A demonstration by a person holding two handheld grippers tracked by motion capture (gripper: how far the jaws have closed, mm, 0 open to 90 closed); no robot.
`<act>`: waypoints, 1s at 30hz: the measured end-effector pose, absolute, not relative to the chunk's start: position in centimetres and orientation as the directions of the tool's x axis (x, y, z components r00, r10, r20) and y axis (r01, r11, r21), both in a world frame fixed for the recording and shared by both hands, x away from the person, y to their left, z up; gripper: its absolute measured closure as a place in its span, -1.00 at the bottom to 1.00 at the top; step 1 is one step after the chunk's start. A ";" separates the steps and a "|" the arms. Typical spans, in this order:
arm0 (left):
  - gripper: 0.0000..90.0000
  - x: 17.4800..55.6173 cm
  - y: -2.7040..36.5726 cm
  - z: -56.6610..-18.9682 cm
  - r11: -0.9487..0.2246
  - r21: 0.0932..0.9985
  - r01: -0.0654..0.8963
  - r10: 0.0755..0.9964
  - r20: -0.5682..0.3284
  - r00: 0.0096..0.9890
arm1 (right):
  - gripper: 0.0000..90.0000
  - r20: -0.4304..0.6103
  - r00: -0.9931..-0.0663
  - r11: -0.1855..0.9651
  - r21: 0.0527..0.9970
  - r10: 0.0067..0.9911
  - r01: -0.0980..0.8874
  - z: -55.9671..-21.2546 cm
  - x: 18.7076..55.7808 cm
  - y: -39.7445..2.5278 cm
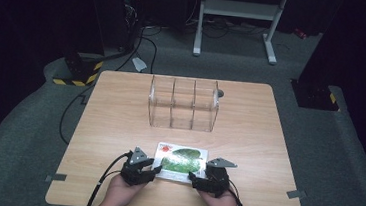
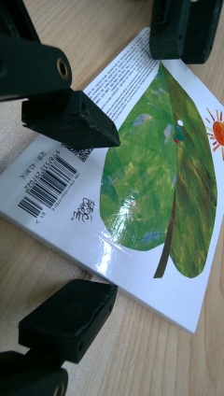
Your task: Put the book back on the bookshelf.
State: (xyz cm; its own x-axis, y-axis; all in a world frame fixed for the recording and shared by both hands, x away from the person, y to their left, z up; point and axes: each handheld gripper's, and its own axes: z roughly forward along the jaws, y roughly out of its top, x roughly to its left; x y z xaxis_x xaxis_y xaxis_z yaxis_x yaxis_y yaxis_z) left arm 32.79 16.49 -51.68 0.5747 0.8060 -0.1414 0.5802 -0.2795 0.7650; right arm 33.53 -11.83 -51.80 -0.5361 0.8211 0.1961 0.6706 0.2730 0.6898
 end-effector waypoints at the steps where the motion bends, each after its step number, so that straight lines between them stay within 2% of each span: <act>1: 0.19 32.9 16.6 -51.7 -0.272 0.765 0.584 0.805 -0.152 0.574 | -0.46 0.196 -0.537 0.274 0.690 0.820 0.670 -51.8 33.5 -11.8; 5: 0.06 33.3 16.6 -52.2 -0.242 0.752 0.614 0.806 -0.196 0.558 | -0.46 0.199 -0.536 0.272 0.689 0.820 0.672 -51.8 33.5 -11.8; 8: 0.03 33.3 16.5 -52.2 -0.244 0.757 0.606 0.810 -0.184 0.556 | -0.45 0.192 -0.537 0.275 0.693 0.821 0.667 -51.8 33.4 -11.8; 22: 0.38 33.2 16.8 -51.6 -0.240 0.779 0.579 0.824 -0.152 0.546 | -0.41 0.160 -0.536 0.281 0.710 0.829 0.646 -51.6 33.2 -11.4; 30: 0.39 32.8 16.7 -51.1 -0.222 0.799 0.558 0.836 -0.139 0.531 | -0.43 0.158 -0.537 0.282 0.711 0.829 0.644 -51.7 33.2 -11.3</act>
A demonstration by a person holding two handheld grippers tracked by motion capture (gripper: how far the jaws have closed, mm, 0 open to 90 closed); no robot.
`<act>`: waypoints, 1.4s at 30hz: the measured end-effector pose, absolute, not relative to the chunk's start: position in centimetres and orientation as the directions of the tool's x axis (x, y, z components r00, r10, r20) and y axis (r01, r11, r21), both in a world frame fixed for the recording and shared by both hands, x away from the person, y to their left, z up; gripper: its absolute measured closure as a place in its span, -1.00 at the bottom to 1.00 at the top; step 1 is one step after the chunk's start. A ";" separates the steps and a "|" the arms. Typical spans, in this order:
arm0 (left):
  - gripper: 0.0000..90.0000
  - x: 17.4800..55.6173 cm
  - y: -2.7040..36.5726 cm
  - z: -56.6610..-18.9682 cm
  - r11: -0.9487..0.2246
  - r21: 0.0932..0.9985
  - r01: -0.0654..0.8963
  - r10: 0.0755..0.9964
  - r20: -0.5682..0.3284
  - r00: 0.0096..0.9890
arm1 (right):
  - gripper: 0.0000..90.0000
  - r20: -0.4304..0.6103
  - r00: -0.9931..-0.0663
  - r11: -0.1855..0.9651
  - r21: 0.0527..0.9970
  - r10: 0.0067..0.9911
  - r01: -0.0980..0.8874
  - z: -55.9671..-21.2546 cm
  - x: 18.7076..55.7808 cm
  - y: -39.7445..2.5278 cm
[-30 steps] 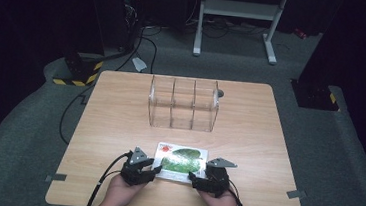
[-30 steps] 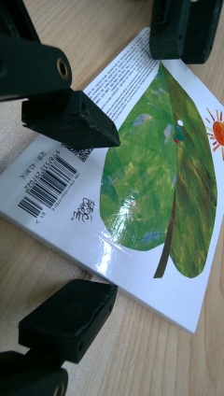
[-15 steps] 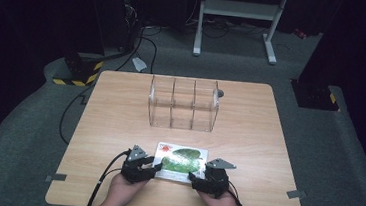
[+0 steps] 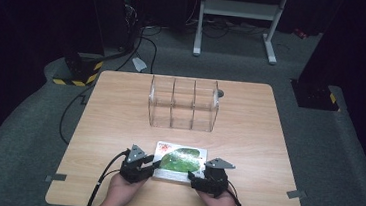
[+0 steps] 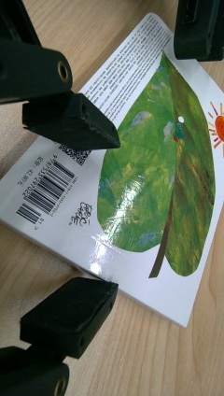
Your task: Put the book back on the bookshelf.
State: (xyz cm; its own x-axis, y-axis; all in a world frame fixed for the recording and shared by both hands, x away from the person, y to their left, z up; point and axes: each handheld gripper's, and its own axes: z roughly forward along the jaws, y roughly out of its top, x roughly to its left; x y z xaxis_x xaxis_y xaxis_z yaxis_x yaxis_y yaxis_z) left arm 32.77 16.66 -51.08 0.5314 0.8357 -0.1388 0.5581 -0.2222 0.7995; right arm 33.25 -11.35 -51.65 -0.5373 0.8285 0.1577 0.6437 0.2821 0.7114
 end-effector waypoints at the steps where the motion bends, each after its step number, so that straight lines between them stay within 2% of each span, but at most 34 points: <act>1: 0.39 32.7 16.7 -51.0 -0.217 0.800 0.559 0.834 -0.145 0.532 | -0.43 0.161 -0.538 0.281 0.710 0.828 0.646 -51.6 33.3 -11.4; 26: 0.30 32.4 17.4 -50.3 -0.195 0.818 0.541 0.804 -0.183 0.566 | -0.47 0.169 -0.547 0.276 0.721 0.820 0.636 -51.5 33.3 -11.5; 33: 0.28 32.4 17.3 -50.3 -0.189 0.821 0.539 0.807 -0.184 0.562 | -0.46 0.222 -0.551 0.252 0.712 0.804 0.655 -51.2 32.5 -11.8; 42: 0.30 32.1 17.4 -49.4 -0.175 0.848 0.500 0.794 -0.178 0.581 | -0.66 0.228 -0.568 0.268 0.705 0.791 0.656 -51.1 32.1 -11.5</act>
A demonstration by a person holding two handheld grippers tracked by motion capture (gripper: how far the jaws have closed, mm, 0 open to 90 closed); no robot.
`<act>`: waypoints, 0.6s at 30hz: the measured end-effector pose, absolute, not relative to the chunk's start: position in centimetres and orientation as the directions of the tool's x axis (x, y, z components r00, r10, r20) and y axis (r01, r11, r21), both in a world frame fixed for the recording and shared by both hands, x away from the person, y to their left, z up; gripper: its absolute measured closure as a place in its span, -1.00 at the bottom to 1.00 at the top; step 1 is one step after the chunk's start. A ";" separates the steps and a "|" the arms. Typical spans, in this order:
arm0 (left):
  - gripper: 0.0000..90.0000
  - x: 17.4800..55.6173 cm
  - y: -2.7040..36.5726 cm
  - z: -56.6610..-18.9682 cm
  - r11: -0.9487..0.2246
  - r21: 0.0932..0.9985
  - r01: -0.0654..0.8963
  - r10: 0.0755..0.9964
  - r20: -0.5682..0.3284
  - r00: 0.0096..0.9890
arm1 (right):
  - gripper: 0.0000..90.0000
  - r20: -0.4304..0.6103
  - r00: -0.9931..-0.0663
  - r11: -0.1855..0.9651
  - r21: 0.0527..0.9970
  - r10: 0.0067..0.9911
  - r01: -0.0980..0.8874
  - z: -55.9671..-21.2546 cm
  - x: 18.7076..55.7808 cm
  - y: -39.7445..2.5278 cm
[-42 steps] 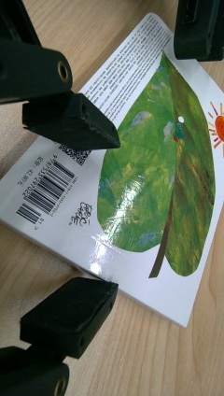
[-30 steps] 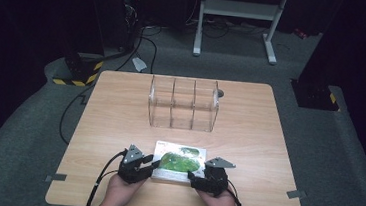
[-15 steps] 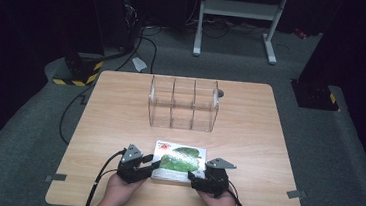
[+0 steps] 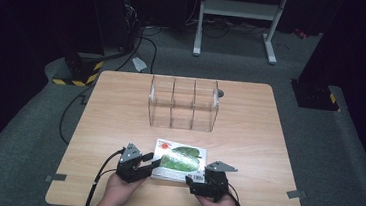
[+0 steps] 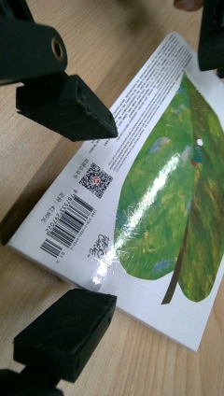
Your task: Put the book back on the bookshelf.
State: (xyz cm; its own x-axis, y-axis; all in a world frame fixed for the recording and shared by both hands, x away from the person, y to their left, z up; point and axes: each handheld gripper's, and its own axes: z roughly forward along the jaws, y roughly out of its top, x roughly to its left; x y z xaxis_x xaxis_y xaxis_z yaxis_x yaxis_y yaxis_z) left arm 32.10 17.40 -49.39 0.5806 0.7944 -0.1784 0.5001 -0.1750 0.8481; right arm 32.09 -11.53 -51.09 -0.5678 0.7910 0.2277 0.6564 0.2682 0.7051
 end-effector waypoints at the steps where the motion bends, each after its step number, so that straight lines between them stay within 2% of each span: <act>1: 0.30 32.0 17.3 -49.2 -0.182 0.854 0.488 0.793 -0.166 0.586 | -0.67 0.216 -0.577 0.280 0.709 0.788 0.647 -51.1 32.1 -11.5; 8: 0.30 31.6 17.2 -48.4 -0.208 0.872 0.443 0.798 -0.111 0.592 | -0.71 0.162 -0.588 0.328 0.700 0.792 0.635 -51.0 31.8 -10.6; 18: 0.32 31.4 17.4 -47.9 -0.193 0.886 0.420 0.795 -0.110 0.597 | -0.77 0.080 -0.615 0.402 0.690 0.784 0.602 -51.1 31.3 -9.7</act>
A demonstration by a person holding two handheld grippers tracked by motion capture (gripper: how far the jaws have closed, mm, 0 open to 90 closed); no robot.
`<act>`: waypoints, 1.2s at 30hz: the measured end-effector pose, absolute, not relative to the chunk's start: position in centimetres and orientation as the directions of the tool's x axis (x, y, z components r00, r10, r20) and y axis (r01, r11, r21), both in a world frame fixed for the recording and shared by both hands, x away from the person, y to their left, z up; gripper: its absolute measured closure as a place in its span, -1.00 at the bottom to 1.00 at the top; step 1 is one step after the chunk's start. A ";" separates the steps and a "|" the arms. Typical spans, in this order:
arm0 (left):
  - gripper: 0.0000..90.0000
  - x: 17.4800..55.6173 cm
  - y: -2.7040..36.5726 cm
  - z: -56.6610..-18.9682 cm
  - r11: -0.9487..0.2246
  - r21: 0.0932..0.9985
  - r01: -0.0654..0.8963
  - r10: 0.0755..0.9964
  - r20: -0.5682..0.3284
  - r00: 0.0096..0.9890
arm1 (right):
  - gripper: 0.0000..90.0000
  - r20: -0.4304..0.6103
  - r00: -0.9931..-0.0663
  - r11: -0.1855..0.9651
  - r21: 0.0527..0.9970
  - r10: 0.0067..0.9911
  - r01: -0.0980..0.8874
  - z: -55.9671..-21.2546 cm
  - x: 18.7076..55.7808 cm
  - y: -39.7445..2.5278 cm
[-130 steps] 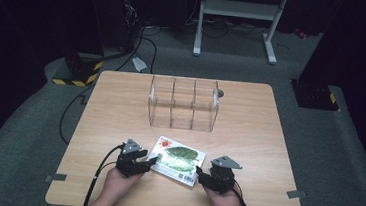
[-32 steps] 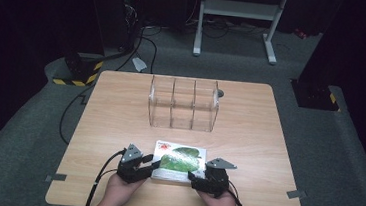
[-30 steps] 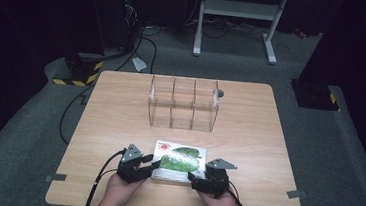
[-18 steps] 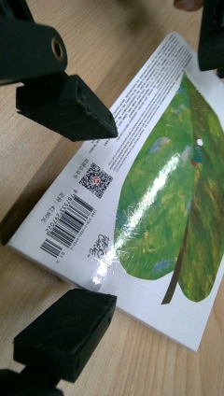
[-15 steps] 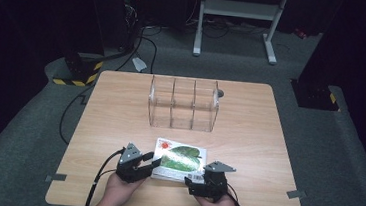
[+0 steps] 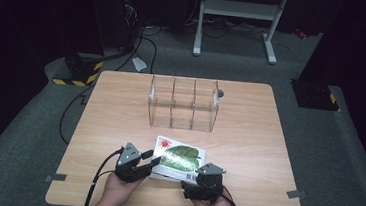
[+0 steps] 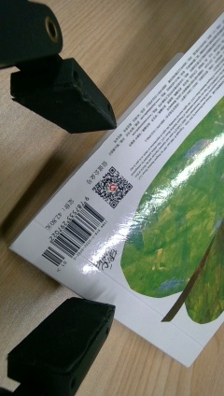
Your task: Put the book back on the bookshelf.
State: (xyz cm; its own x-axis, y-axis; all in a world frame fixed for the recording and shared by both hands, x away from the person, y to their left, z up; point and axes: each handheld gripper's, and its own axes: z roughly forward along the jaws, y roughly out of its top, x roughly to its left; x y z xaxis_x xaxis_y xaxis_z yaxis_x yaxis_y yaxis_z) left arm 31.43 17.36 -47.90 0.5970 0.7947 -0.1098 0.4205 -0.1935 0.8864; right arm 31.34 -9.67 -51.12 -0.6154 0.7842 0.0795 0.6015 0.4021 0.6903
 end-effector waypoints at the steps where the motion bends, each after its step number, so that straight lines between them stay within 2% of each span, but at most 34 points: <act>1: 0.32 31.4 17.3 -47.8 -0.186 0.888 0.421 0.793 -0.118 0.597 | -0.77 0.068 -0.619 0.410 0.691 0.782 0.595 -51.1 31.3 -9.6; 14: 0.33 30.9 17.2 -47.2 -0.193 0.901 0.388 0.787 -0.095 0.610 | -0.70 0.043 -0.613 0.420 0.690 0.789 0.589 -51.4 31.3 -9.6; 22: 0.33 31.2 17.4 -47.6 -0.192 0.893 0.407 0.787 -0.108 0.607 | -0.61 0.059 -0.607 0.408 0.688 0.793 0.600 -51.5 31.6 -10.0; 27: 0.22 31.8 17.7 -48.2 -0.181 0.875 0.448 0.792 -0.140 0.594 | -0.53 0.071 -0.594 0.391 0.689 0.801 0.610 -51.5 31.5 -10.1; 31: -0.01 32.8 18.2 -48.9 -0.130 0.840 0.527 0.787 -0.235 0.570 | -0.49 0.073 -0.582 0.382 0.687 0.810 0.618 -51.5 31.6 -10.1; 36: -0.12 34.3 18.1 -50.0 -0.088 0.771 0.631 0.747 -0.368 0.553 | -0.50 0.070 -0.582 0.386 0.684 0.810 0.619 -51.6 31.7 -10.2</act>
